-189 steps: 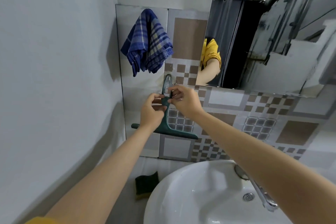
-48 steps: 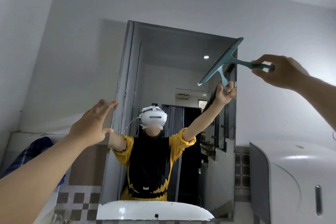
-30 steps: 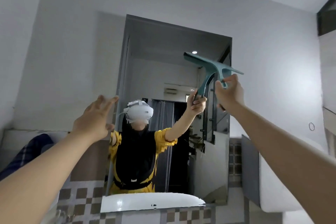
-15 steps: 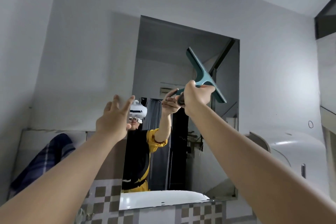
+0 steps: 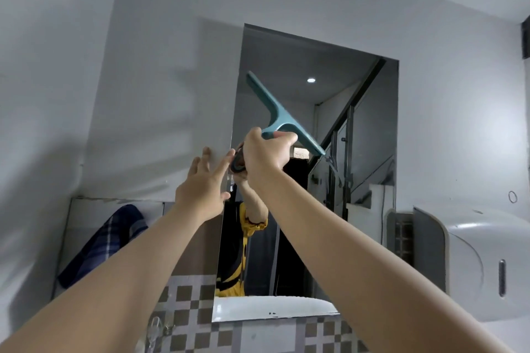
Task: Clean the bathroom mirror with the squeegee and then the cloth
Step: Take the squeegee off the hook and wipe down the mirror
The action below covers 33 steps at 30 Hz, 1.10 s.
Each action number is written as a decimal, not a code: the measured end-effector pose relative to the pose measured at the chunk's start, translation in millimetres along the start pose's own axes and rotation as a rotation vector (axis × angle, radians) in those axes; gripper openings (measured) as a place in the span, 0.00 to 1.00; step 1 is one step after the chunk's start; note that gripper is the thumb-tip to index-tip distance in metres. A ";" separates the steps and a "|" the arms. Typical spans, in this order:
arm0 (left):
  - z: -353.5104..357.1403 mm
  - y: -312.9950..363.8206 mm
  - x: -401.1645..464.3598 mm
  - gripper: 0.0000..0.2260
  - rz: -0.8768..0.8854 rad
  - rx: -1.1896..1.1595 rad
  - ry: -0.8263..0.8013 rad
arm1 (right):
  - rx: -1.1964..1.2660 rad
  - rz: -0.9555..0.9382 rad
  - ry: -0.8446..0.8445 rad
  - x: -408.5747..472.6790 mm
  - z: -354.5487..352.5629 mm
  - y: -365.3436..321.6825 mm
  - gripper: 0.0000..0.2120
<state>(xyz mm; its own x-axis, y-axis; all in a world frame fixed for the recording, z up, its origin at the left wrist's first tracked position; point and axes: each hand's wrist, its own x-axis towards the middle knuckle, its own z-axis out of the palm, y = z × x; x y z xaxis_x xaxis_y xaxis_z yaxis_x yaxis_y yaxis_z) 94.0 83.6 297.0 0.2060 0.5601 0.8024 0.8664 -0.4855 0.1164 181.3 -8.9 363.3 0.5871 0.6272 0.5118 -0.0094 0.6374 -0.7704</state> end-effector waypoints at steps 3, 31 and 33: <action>2.9 -5.3 -9.3 0.39 0.011 -0.034 -0.023 | -0.068 -0.064 -0.073 -13.2 6.5 12.3 0.09; 33.5 -22.2 -41.9 0.51 0.121 0.036 -0.031 | -0.993 -0.781 -0.250 91.8 -197.3 9.0 0.14; 33.7 -22.1 -41.8 0.51 0.116 0.040 -0.040 | -1.008 -0.781 -0.257 101.8 -210.9 6.3 0.13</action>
<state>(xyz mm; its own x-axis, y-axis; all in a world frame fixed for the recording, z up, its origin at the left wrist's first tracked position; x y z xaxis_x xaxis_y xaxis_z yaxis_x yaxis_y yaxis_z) 81.6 93.5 241.2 0.3234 0.5283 0.7850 0.8528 -0.5222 0.0001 411.7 -35.4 330.4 -0.0107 0.3835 0.9235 0.9369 0.3265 -0.1247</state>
